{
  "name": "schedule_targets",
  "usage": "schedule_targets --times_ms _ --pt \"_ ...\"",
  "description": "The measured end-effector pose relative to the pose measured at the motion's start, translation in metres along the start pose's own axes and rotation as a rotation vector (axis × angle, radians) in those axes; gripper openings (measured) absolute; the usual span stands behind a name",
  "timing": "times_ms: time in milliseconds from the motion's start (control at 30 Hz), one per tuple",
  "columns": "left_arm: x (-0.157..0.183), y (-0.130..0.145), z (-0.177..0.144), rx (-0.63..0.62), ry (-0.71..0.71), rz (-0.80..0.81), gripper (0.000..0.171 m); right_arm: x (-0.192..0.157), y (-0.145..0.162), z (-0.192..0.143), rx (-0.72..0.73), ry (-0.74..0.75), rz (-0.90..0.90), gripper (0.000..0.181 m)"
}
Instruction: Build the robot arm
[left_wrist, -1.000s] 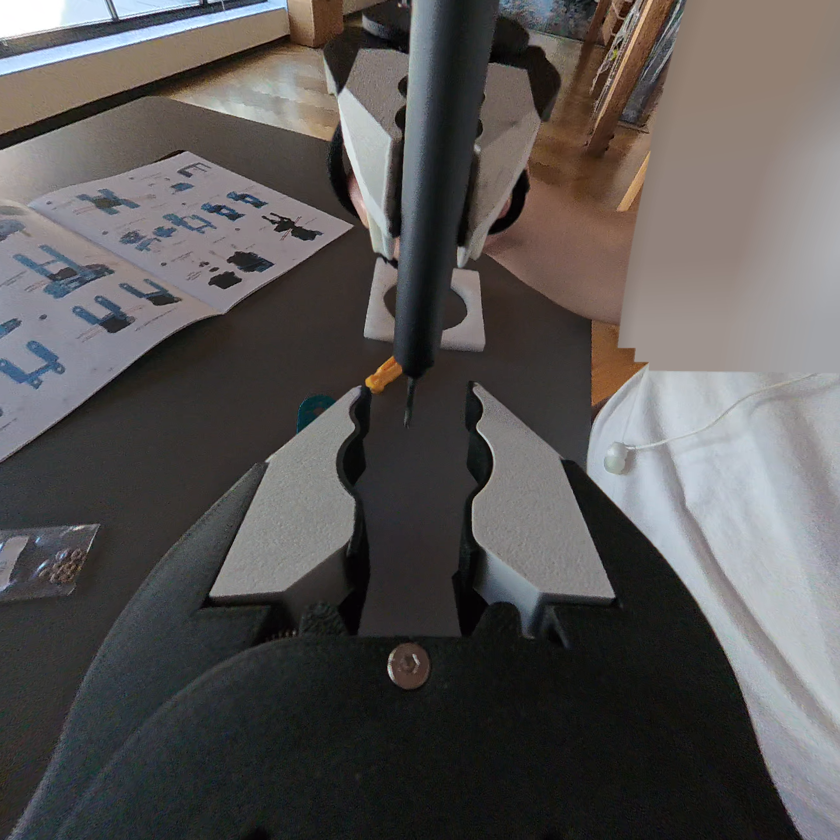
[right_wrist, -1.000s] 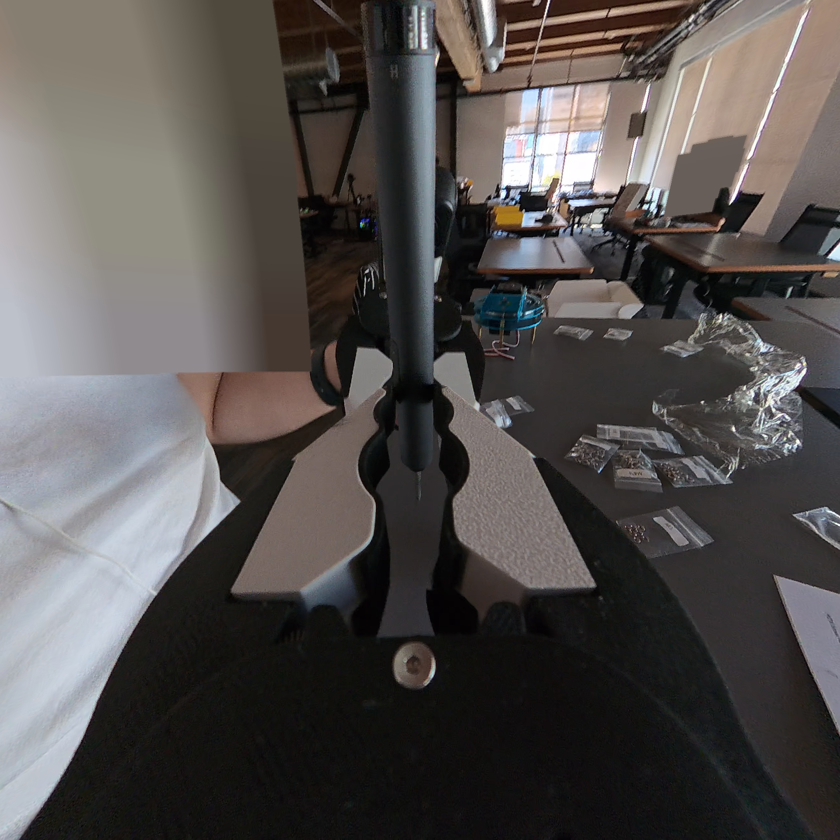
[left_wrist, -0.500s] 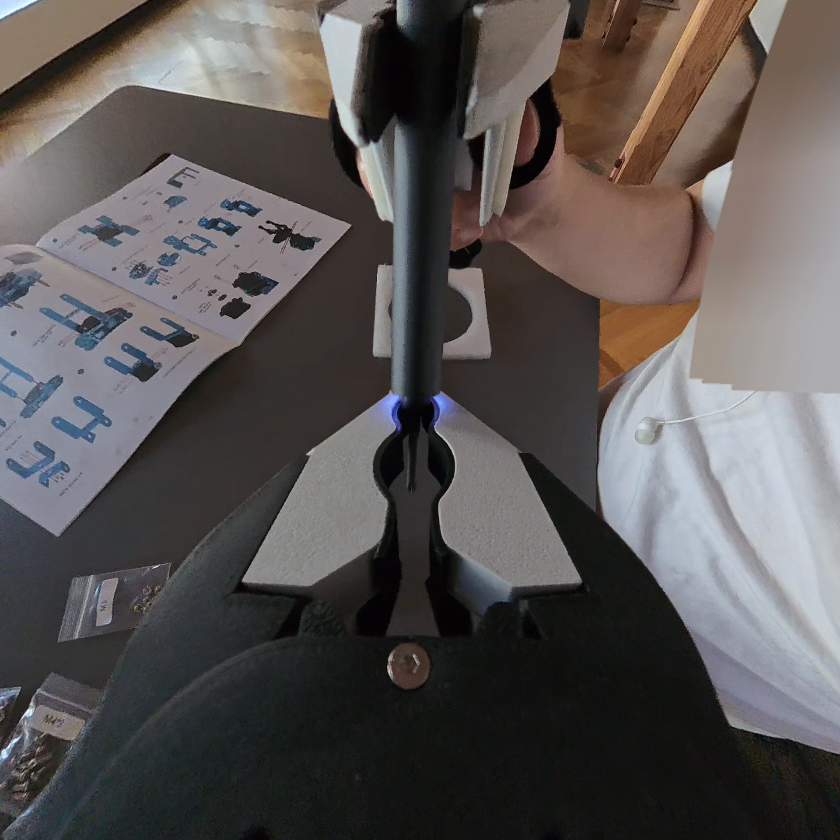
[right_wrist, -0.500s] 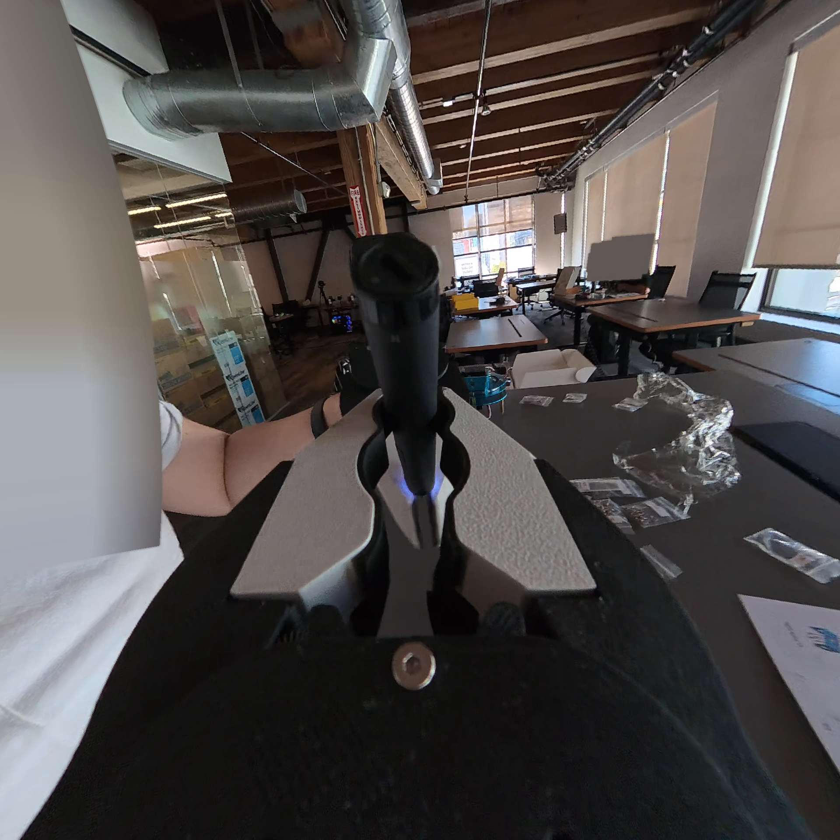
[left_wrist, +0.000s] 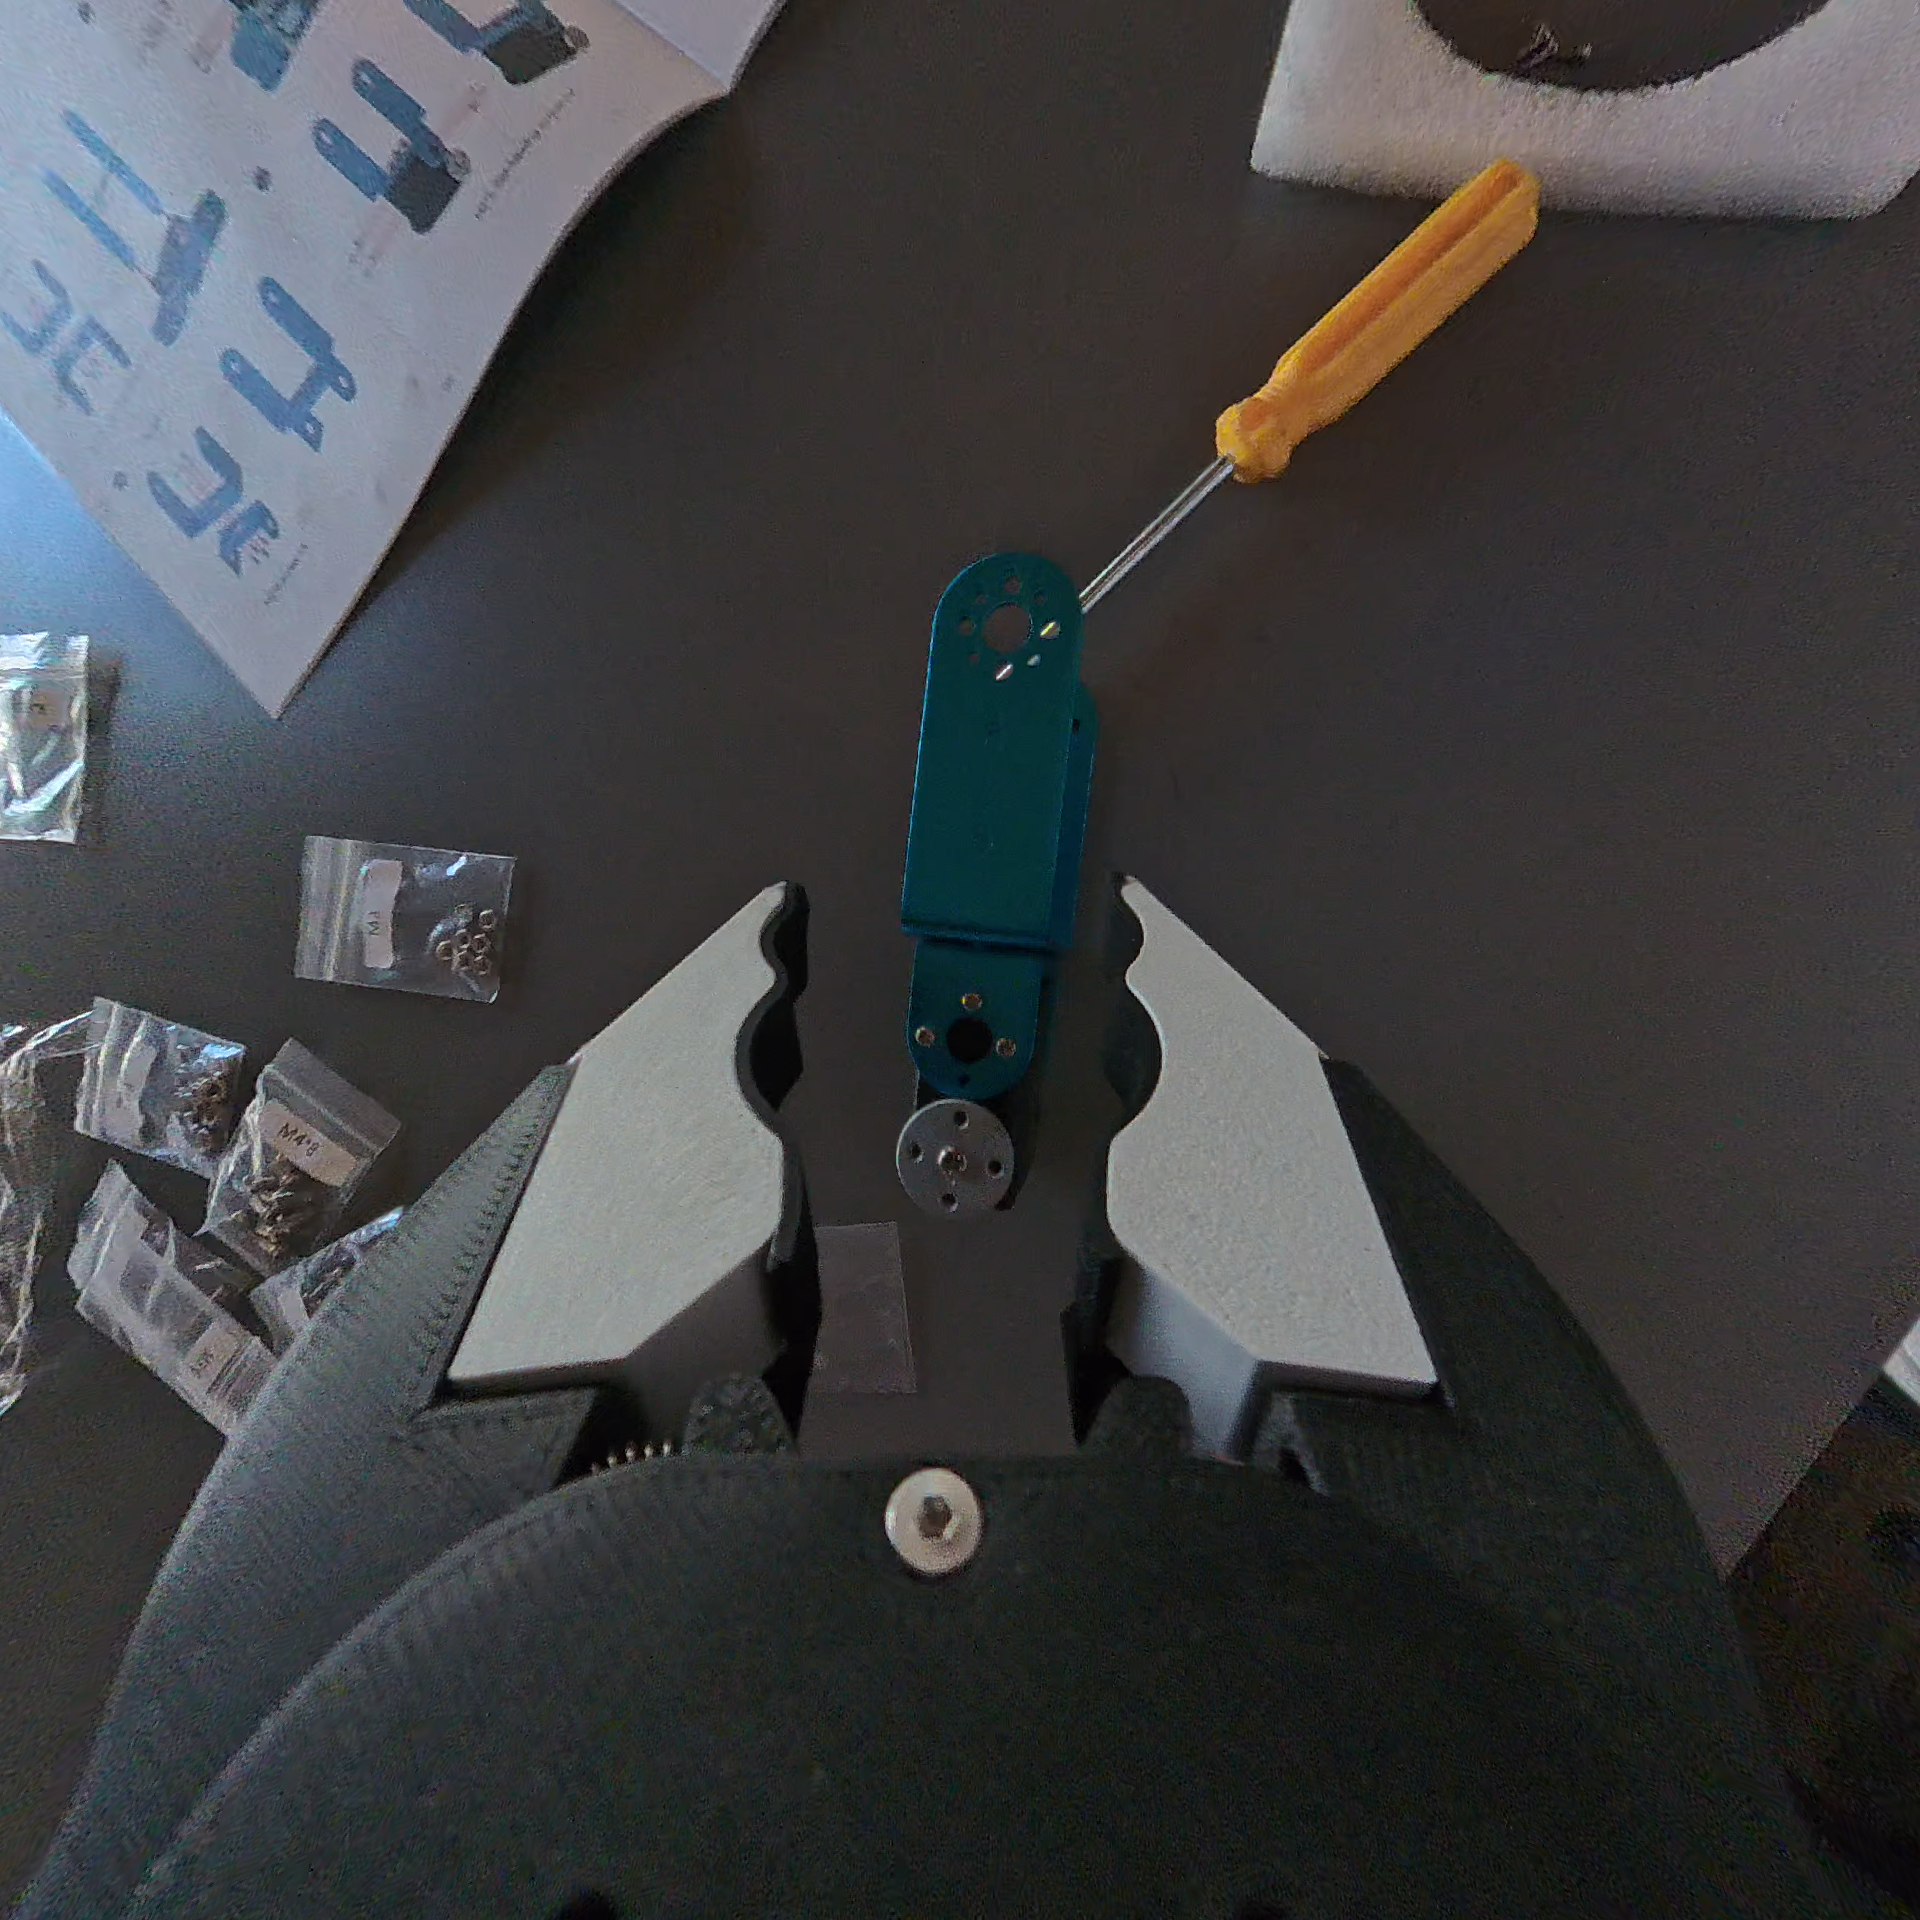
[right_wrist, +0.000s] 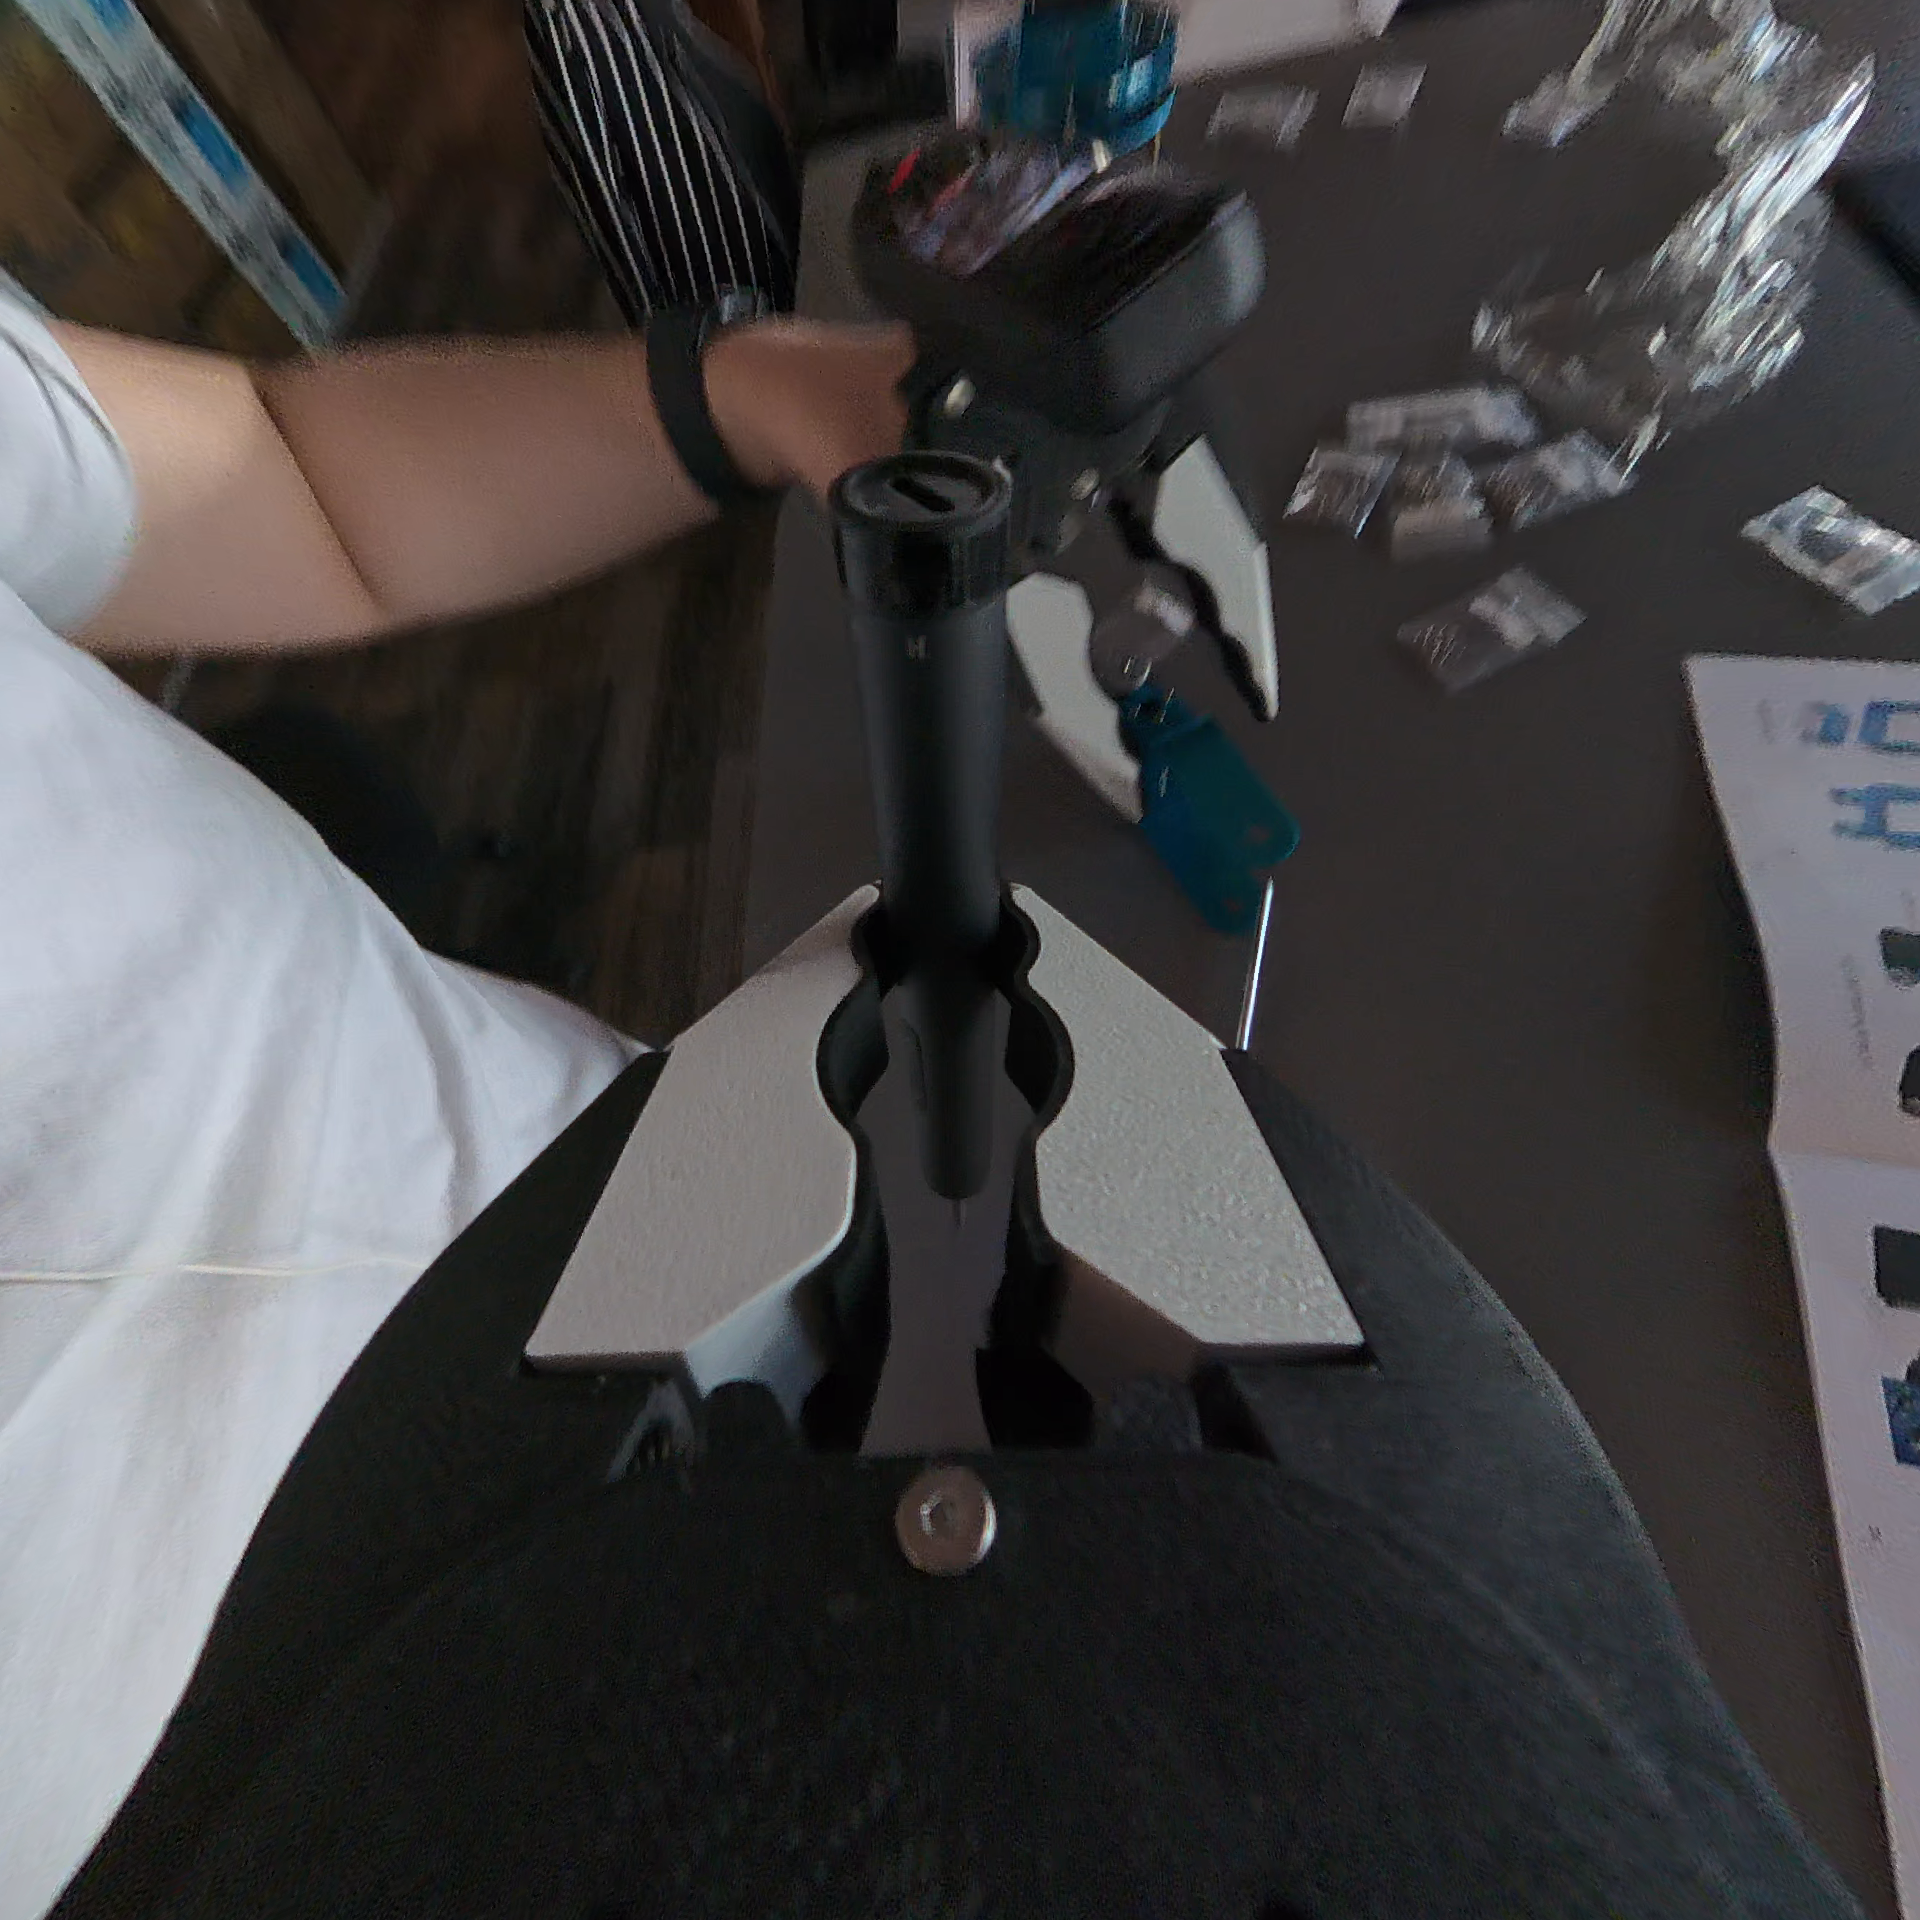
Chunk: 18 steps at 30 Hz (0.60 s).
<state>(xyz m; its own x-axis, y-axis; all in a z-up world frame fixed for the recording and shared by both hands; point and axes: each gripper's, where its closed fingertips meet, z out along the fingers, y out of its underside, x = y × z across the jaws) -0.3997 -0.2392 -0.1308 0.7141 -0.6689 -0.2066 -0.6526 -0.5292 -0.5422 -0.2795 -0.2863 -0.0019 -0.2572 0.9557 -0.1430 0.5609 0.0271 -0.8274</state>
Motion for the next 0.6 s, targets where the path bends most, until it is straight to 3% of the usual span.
schedule_targets --times_ms 67,233,400,600 --pt "0.006 0.001 0.006 -0.04 0.069 0.017 0.028 -0.006 0.018 0.012 -0.094 0.032 -0.038 0.017" --pt "-0.002 0.003 0.0 -0.019 0.141 -0.156 0.028 -0.008 0.037 0.028 -0.171 0.11 -0.074 0.017" --pt "-0.032 -0.013 -0.036 0.295 0.294 -0.585 0.028 -0.01 0.047 0.051 -0.256 0.162 -0.11 0.017" --pt "-0.061 -0.011 -0.067 0.563 0.45 -0.882 0.027 0.001 0.056 0.083 -0.398 0.25 -0.122 0.017"
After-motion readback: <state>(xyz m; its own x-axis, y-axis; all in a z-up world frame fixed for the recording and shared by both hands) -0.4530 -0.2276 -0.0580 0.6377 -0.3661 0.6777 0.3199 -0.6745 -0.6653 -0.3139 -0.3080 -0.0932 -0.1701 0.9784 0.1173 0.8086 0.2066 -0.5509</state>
